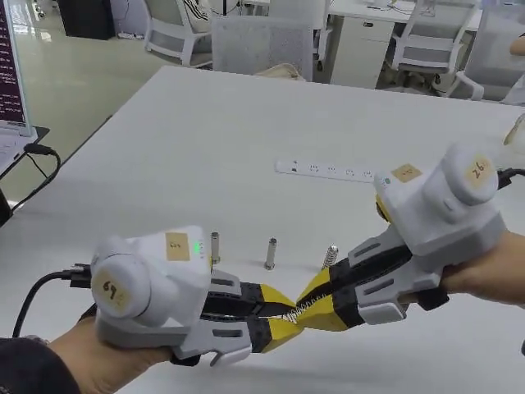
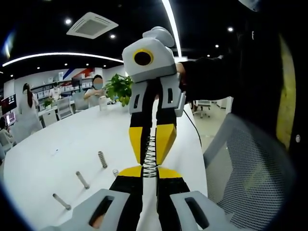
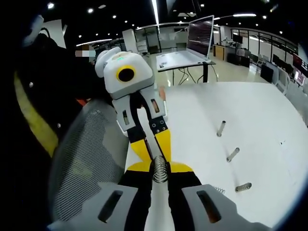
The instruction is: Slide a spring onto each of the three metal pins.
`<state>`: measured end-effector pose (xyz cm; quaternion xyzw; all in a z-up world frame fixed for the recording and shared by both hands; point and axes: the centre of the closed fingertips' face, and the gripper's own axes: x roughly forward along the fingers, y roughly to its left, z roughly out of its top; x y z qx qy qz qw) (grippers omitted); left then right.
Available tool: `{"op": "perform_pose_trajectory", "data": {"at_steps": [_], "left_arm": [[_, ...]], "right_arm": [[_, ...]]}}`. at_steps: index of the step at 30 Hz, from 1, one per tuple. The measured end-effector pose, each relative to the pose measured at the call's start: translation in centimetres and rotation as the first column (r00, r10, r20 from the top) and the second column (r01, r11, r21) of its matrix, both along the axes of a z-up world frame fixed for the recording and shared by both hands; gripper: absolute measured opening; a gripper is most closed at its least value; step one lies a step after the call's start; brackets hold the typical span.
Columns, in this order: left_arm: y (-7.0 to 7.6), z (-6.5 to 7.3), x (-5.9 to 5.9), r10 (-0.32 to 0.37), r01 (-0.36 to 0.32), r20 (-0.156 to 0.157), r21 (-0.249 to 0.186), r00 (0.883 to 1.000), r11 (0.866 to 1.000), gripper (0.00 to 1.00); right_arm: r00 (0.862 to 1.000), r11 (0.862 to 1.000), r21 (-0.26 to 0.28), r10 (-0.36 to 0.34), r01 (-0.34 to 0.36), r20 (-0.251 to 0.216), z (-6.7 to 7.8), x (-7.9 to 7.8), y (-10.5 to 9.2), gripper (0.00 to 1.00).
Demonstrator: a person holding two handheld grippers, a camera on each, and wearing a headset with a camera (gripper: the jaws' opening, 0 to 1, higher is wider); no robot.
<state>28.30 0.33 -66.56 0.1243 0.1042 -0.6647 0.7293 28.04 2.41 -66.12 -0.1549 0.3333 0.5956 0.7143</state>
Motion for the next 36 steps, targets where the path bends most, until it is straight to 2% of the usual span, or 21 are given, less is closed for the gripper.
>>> {"op": "perform_pose_trajectory", "data": {"at_steps": [4,6,8,13,15,19,24,26,28,29,31,33,36], "left_arm": [[0.26,0.63,0.51,0.023,-0.023,-0.014,-0.031,1.000,0.999,0.01],[0.32,0.66,0.60,0.028,-0.028,-0.008,-0.031,1.000,0.999,0.01],[0.37,0.77,0.69,0.032,-0.033,-0.017,-0.040,0.999,0.999,0.01],[0.30,0.64,0.58,0.031,-0.032,-0.009,-0.031,0.999,0.999,0.01],[0.26,0.62,0.52,0.029,-0.030,-0.010,-0.031,1.000,0.999,0.01],[-0.04,0.61,0.32,0.023,-0.023,-0.006,-0.035,1.000,0.999,0.02],[-0.19,0.79,0.57,0.035,-0.035,0.002,-0.043,0.999,0.998,0.02],[-0.19,0.83,0.62,0.038,-0.038,0.005,-0.045,0.999,0.998,0.02],[-0.21,0.85,0.70,0.043,-0.043,0.007,-0.045,0.999,0.998,0.02],[-0.25,0.80,0.75,0.046,-0.046,0.005,-0.043,0.999,0.998,0.02],[-0.34,0.70,0.80,0.049,-0.049,0.006,-0.040,0.999,0.998,0.02],[-0.40,0.65,0.84,0.051,-0.051,0.007,-0.039,0.999,0.998,0.02],[-0.46,0.60,0.97,0.056,-0.056,0.004,-0.038,0.998,0.998,0.02]], "right_arm": [[1.000,1.000,-0.006,-0.001,0.001,0.009,0.57,0.38,-0.04,0.11],[1.000,1.000,-0.004,-0.005,0.005,0.012,0.68,0.39,-0.03,0.11],[1.000,1.000,-0.006,-0.005,0.005,0.012,0.70,0.36,-0.05,0.11],[1.000,1.000,-0.013,-0.002,0.002,-0.006,0.63,0.06,0.06,0.09],[1.000,0.999,-0.032,0.011,-0.012,-0.006,0.65,-0.13,0.16,0.09],[0.999,0.990,-0.128,0.049,-0.052,-0.024,0.67,-0.34,-0.08,0.08],[0.995,0.969,-0.224,0.096,-0.101,-0.032,0.83,-0.05,-0.08,0.08],[0.992,0.956,-0.264,0.122,-0.127,-0.036,0.85,0.02,-0.07,0.08],[0.989,0.942,-0.301,0.143,-0.149,-0.040,0.83,0.09,-0.01,0.08],[0.986,0.929,-0.330,0.159,-0.165,-0.044,0.68,0.20,-0.15,0.08],[0.984,0.921,-0.347,0.171,-0.176,-0.047,0.63,0.26,-0.08,0.08],[0.979,0.896,-0.394,0.199,-0.204,-0.053,0.51,0.38,-0.10,0.08],[0.973,0.873,-0.432,0.223,-0.225,-0.057,0.46,0.44,0.04,0.08]]}}
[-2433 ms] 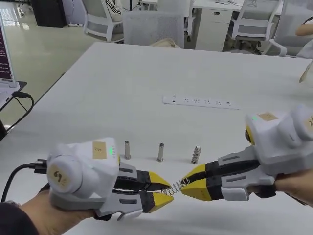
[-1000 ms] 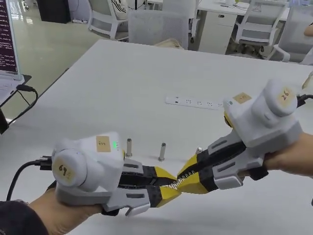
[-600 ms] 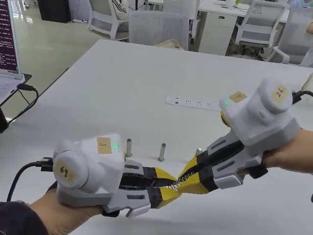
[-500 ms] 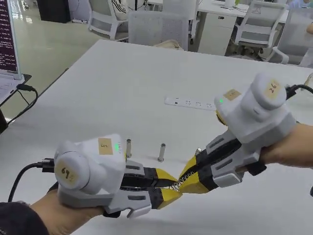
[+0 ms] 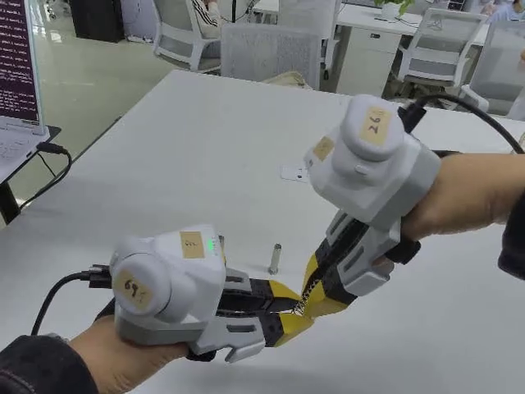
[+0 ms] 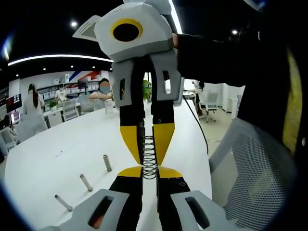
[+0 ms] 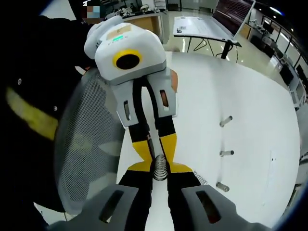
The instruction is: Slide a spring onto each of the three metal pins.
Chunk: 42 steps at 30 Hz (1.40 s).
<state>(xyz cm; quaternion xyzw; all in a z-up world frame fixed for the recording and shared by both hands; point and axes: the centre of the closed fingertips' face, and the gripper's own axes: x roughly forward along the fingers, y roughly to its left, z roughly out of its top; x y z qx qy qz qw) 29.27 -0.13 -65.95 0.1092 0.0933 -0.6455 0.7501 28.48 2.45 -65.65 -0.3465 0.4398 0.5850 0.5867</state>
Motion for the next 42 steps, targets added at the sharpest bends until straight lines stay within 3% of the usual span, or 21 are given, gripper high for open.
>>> {"op": "perform_pose_trajectory", "data": {"at_steps": [4,16,23,34,40,42], "left_arm": [[-0.1,0.0,0.0,0.002,-0.002,-0.001,-0.001,1.000,1.000,0.02],[-0.1,-0.4,0.3,0.018,-0.018,-0.013,-0.003,1.000,1.000,0.02],[0.0,-0.4,0.4,0.020,-0.021,-0.016,-0.010,1.000,1.000,0.01],[0.4,0.0,1.0,0.046,-0.049,-0.051,-0.046,0.998,0.998,0.01],[0.5,0.4,1.2,0.057,-0.064,-0.087,-0.079,0.995,0.995,0.01],[0.5,0.4,1.2,0.059,-0.065,-0.084,-0.076,0.995,0.995,0.01]], "right_arm": [[0.999,0.998,-0.046,0.032,-0.032,-0.003,-0.1,0.0,0.1,0.08],[0.999,0.998,-0.057,0.033,-0.033,-0.001,-0.3,0.3,0.0,0.08],[1.000,0.998,-0.054,0.029,-0.028,0.001,-0.4,0.3,0.0,0.09],[1.000,1.000,-0.016,0.003,-0.002,0.019,0.2,1.0,0.0,0.12],[1.000,1.000,0.003,-0.008,0.008,0.019,0.3,1.0,0.2,0.09],[1.000,1.000,0.002,-0.005,0.005,0.025,0.3,1.0,0.2,0.09]]}}
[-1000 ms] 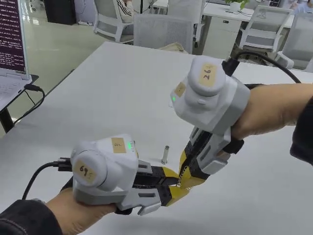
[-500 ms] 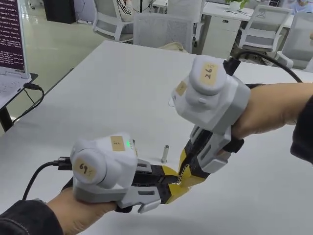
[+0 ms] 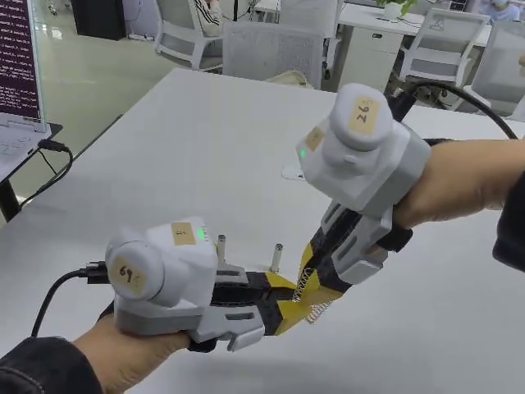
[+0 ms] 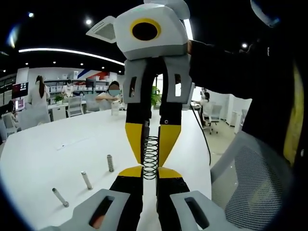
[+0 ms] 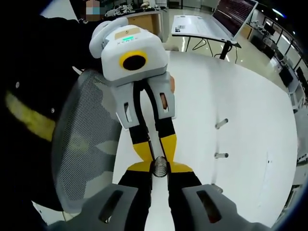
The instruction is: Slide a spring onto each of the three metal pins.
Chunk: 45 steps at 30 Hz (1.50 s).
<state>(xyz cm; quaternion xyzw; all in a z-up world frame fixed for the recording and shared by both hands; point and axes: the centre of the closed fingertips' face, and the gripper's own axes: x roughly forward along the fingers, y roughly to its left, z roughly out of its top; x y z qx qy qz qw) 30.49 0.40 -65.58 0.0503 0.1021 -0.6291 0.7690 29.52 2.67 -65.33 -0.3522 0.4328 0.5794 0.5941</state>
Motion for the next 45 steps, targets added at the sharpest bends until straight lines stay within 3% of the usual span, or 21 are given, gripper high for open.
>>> {"op": "perform_pose_trajectory", "data": {"at_steps": [7,10,17,36,38,45], "left_arm": [[-0.3,-0.2,-0.2,-0.005,0.005,0.024,0.022,1.000,1.000,0.02],[-0.2,-0.2,-0.2,-0.005,0.005,0.015,0.022,1.000,1.000,0.02],[-0.3,-0.2,0.0,0.000,-0.001,0.030,0.028,1.000,1.000,0.04],[1.5,-0.8,0.6,0.033,-0.034,0.012,0.073,0.999,0.997,0.38],[2.0,-0.9,0.6,0.036,-0.036,0.004,0.083,0.999,0.996,0.43],[4.0,-1.5,0.9,0.070,-0.072,0.020,0.121,0.997,0.990,0.53]], "right_arm": [[1.000,0.999,-0.033,0.013,-0.014,-0.002,-0.2,-0.2,0.2,0.08],[1.000,0.999,-0.038,0.012,-0.012,-0.008,-0.2,-0.2,0.1,0.08],[1.000,0.999,-0.049,0.014,-0.014,-0.005,-0.2,0.1,0.0,0.08],[0.999,0.999,-0.034,0.000,0.001,0.032,0.0,1.6,0.0,0.08],[0.999,1.000,-0.030,-0.004,0.006,0.036,0.0,1.8,0.0,0.08],[0.999,1.000,-0.016,-0.014,0.015,0.044,-0.2,2.5,0.5,0.08]]}}
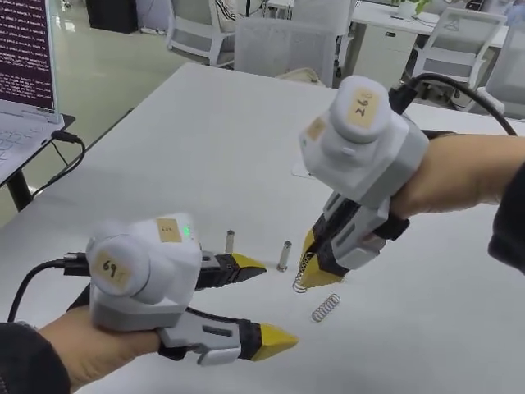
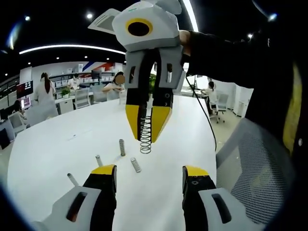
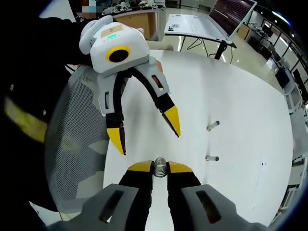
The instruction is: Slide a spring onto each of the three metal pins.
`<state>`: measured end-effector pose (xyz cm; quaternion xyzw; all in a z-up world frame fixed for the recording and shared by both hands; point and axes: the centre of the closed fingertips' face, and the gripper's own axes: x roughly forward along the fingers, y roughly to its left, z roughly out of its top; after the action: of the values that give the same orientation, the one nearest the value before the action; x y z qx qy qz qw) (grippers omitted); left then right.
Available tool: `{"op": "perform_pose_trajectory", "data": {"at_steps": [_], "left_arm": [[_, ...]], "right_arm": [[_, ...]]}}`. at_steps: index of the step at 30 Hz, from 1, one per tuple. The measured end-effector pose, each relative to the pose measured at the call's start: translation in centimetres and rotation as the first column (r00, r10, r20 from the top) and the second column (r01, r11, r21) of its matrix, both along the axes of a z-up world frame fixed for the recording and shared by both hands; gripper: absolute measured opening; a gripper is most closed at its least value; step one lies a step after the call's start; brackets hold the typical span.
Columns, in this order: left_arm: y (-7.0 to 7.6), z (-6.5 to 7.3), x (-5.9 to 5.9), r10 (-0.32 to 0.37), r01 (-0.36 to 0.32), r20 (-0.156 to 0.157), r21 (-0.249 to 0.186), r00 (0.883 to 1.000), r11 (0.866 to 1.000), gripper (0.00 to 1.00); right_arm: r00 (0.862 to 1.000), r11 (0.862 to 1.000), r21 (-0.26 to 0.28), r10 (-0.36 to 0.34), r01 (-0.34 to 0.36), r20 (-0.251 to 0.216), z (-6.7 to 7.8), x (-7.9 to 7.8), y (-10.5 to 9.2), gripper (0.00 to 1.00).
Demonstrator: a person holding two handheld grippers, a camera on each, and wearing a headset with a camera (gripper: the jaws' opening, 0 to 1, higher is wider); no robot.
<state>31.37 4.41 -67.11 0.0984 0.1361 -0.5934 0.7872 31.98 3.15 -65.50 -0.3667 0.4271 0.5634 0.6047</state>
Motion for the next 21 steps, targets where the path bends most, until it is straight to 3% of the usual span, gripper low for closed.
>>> {"op": "perform_pose_trajectory", "data": {"at_steps": [8,21], "left_arm": [[2.5,-0.4,0.7,0.065,-0.066,0.008,0.019,0.998,0.998,0.57],[6.6,-1.3,0.7,0.159,-0.159,-0.006,0.029,0.987,0.987,0.58]], "right_arm": [[1.000,1.000,0.004,-0.008,0.008,0.012,-0.3,0.7,0.3,0.08],[0.998,0.999,-0.006,-0.033,0.034,0.045,-0.6,2.8,-0.7,0.08]]}}
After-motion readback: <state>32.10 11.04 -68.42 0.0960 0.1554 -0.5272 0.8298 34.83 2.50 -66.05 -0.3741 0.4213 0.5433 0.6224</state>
